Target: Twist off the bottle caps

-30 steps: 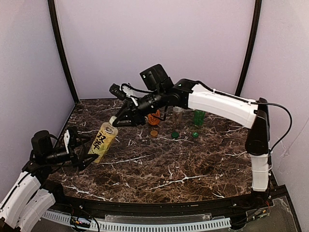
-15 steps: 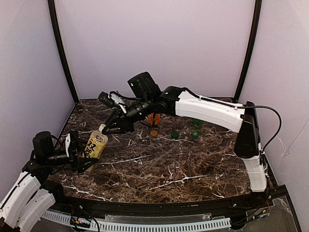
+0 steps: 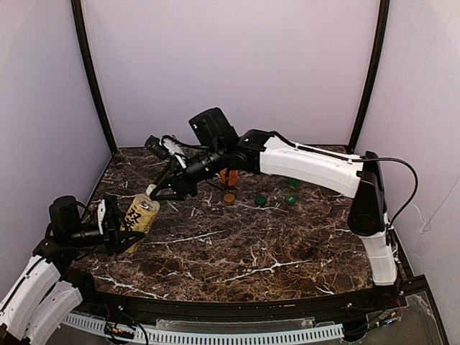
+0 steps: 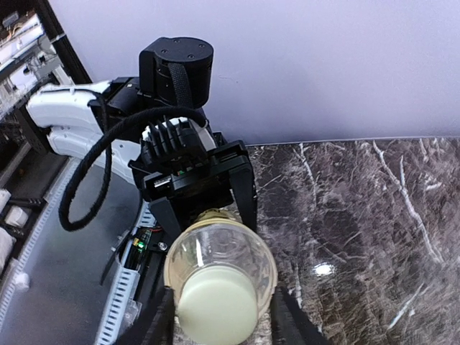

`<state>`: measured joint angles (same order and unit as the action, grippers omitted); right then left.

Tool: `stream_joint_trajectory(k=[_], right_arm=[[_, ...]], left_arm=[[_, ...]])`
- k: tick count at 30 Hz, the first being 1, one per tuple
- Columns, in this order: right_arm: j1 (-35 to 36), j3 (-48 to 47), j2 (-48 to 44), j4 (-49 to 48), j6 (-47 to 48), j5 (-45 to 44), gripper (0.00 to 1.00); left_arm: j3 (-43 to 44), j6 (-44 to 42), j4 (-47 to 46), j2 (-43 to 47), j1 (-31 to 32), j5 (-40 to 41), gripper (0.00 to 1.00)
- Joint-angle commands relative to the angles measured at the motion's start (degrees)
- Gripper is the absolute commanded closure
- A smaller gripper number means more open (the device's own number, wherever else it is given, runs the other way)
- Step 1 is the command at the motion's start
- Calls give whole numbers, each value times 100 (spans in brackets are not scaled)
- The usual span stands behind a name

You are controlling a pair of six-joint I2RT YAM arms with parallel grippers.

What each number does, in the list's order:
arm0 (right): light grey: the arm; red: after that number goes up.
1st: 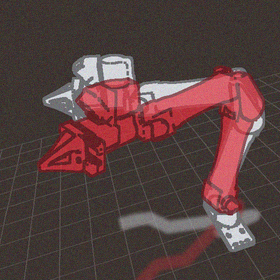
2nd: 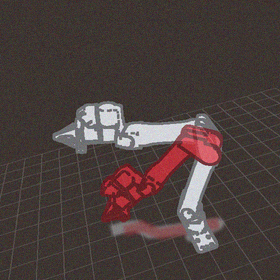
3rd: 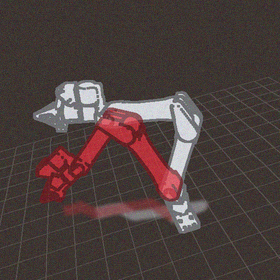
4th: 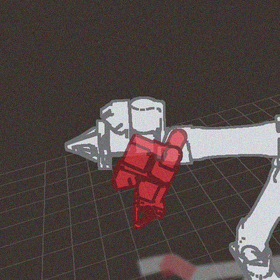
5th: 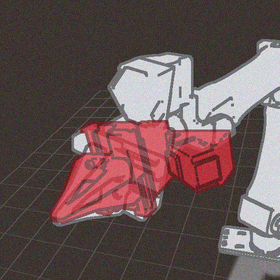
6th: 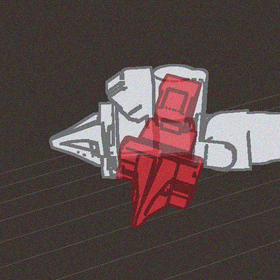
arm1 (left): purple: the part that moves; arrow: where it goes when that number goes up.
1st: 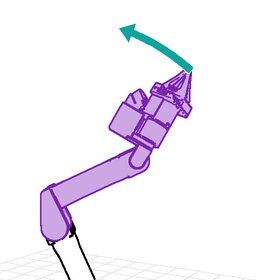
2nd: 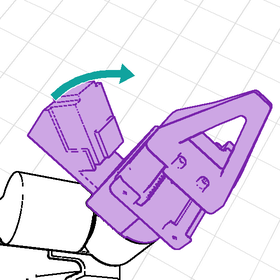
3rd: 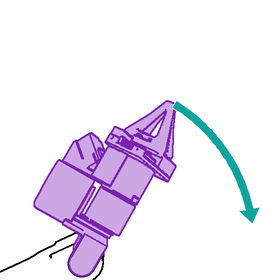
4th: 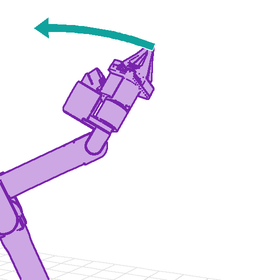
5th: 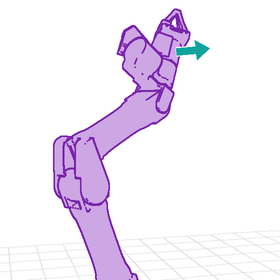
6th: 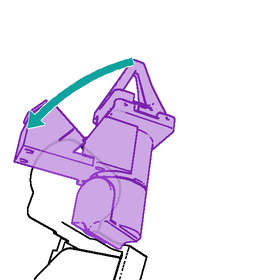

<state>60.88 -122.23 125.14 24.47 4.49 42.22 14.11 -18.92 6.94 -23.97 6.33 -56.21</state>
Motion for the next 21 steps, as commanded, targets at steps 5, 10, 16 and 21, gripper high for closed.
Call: stream_joint_trajectory(k=[5, 10, 16, 21], right_arm=[[-146, -114, -387, -503, -1626, -978, 30], [-328, 583, -692, -1164, -2962, -1496, 23], [-340, 439, -383, -1472, -3628, -1470, 24], [-340, 148, -31, -1673, -3910, -1173, 26]], left_arm=[[504, -1639, 344, 93, 26, 1499, 56], [1181, -3625, 328, -438, 58, 3574, 77], [1226, -5327, -251, -579, 494, 4828, 79], [1127, -5669, -820, -666, 1084, 5521, 81]])
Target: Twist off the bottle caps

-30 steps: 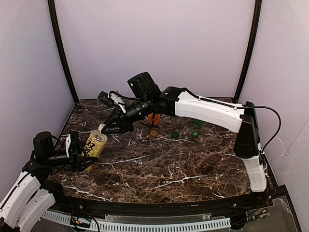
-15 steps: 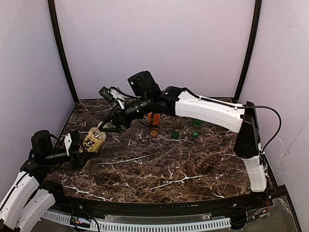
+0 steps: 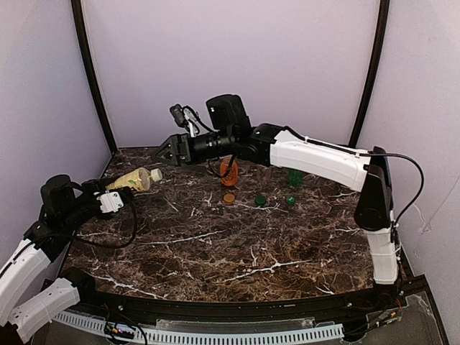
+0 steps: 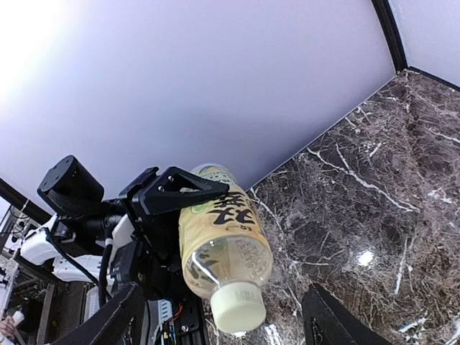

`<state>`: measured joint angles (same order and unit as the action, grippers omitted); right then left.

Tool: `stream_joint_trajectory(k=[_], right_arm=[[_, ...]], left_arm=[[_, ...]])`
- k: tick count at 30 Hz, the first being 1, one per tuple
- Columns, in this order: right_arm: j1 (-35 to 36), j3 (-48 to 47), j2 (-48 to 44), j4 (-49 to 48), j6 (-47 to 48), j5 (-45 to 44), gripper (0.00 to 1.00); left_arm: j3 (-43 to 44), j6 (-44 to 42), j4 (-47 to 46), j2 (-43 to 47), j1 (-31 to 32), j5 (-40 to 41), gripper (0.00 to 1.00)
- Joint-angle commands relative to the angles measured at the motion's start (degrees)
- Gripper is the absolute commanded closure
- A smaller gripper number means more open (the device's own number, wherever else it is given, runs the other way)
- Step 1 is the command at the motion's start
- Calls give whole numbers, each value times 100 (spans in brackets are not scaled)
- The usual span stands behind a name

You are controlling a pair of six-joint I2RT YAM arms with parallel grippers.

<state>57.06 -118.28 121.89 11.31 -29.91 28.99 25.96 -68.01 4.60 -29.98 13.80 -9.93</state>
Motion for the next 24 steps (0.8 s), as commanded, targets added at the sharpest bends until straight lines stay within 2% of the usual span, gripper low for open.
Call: stream_joint_trajectory(k=[1, 7, 11, 14, 21, 24], right_arm=[[41, -256, 341, -327, -468, 150, 26], [33, -154, 421, -108, -282, 276, 26], [33, -248, 563, -262, -317, 823, 38], [34, -263, 612, -338, -316, 883, 46], [-20, -335, 760, -638, -484, 1126, 49], [-30, -345, 797, -768, -566, 1179, 58]], left_arm=[[-52, -651, -633, -82, 380, 916, 82], [-203, -848, -863, -72, 395, 1139, 83], [-211, -782, -873, -76, 404, 1024, 83], [-215, -769, -885, -78, 412, 1011, 83], [-246, -827, -881, -11, 443, 1011, 84], [-276, -855, -874, 31, 454, 846, 84]])
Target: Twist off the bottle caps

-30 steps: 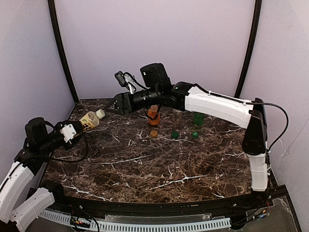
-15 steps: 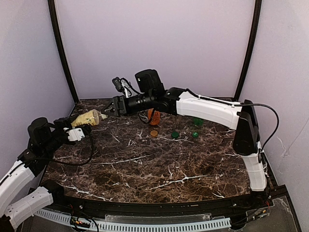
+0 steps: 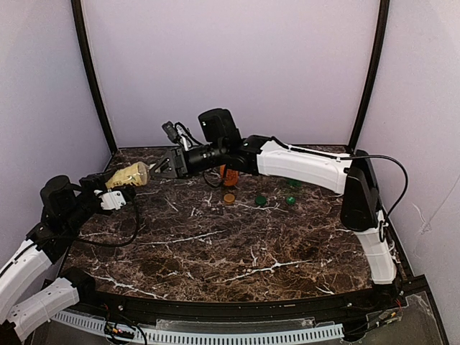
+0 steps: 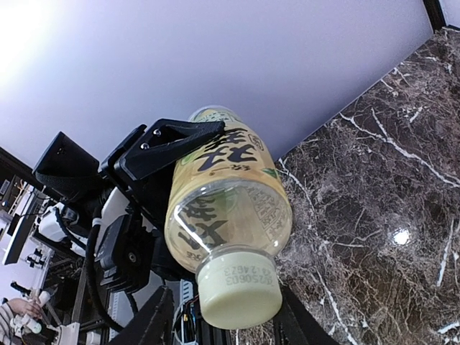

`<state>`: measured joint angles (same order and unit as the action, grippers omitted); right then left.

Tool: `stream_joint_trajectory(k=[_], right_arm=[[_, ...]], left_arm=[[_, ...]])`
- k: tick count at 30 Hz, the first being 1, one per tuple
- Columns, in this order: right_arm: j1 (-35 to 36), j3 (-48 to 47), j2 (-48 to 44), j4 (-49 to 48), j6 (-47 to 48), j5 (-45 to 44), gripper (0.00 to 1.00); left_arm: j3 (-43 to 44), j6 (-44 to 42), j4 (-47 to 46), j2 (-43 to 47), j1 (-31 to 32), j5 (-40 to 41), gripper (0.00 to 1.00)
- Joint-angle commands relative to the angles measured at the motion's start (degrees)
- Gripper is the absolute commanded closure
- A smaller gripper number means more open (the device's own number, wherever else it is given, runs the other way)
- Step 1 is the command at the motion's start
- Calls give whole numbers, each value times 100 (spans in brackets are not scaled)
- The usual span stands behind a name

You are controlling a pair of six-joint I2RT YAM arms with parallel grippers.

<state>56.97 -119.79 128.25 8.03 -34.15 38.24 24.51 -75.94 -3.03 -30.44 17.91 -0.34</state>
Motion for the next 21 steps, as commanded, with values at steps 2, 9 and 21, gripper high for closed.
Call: stream_joint_trajectory(k=[2, 9, 21], right_arm=[[-21, -179, 175, -513, -199, 286, 69], [-52, -91, 153, -694, -295, 404, 62], [-90, 102, 114, -982, -471, 487, 78]], left_arm=[[-139, -69, -115, 81, 50, -138, 84], [-167, -78, -80, 117, 63, -204, 84], [-228, -122, -54, 160, 98, -260, 85]])
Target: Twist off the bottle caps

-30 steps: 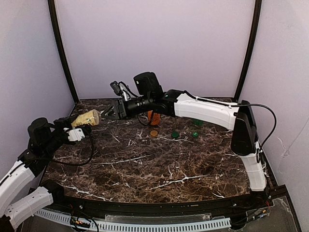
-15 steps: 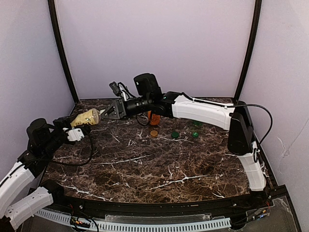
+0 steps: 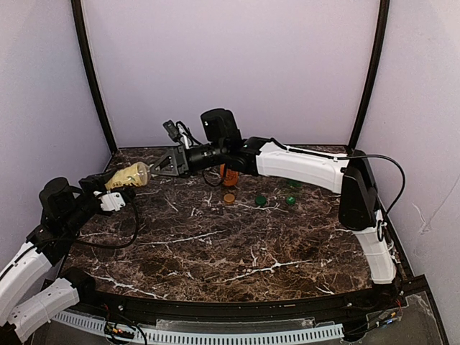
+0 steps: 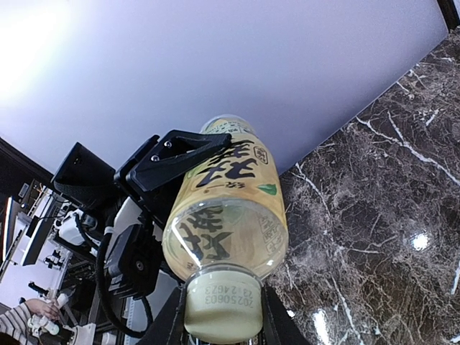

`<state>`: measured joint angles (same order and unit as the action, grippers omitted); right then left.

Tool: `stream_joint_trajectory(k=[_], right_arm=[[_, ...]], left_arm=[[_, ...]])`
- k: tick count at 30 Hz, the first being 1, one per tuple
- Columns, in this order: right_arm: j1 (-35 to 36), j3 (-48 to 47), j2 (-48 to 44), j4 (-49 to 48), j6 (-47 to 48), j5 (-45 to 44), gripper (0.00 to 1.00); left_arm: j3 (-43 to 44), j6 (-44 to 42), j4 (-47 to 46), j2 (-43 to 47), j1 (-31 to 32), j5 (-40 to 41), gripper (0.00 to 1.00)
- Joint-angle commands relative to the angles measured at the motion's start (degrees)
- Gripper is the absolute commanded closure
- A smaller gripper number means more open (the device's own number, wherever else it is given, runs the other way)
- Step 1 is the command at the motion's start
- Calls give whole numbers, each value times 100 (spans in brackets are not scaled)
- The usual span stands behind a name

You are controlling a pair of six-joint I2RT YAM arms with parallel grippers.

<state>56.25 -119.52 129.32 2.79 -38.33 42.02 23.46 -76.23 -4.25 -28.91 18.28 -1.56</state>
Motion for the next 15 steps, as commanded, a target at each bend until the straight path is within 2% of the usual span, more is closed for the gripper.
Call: stream_joint_trajectory(k=[1, 2, 3, 4, 8, 10, 15], right_arm=[[-24, 86, 3, -463, -32, 113, 85], [-19, 87, -9, -466, 25, 112, 95], [-13, 104, -23, -491, 115, 133, 100], [-7, 142, -45, -527, 263, 180, 100], [141, 370, -284, -392, 1341, 198, 100], [241, 603, -502, -303, 2173, 93, 100], [575, 1520, -1158, -63, 4425, -526, 100]], left_arm=[[-129, -94, 92, 8, 61, -140, 86], [-126, -81, 118, 12, 61, -177, 86], [-108, -60, 234, 37, 61, -318, 87], [-55, -46, 312, 53, 61, -424, 87], [410, 129, 1746, 117, 61, -1560, 90], [681, 297, 2781, 54, 61, -2117, 90], [975, 642, 3716, 2, 61, -2944, 94]])
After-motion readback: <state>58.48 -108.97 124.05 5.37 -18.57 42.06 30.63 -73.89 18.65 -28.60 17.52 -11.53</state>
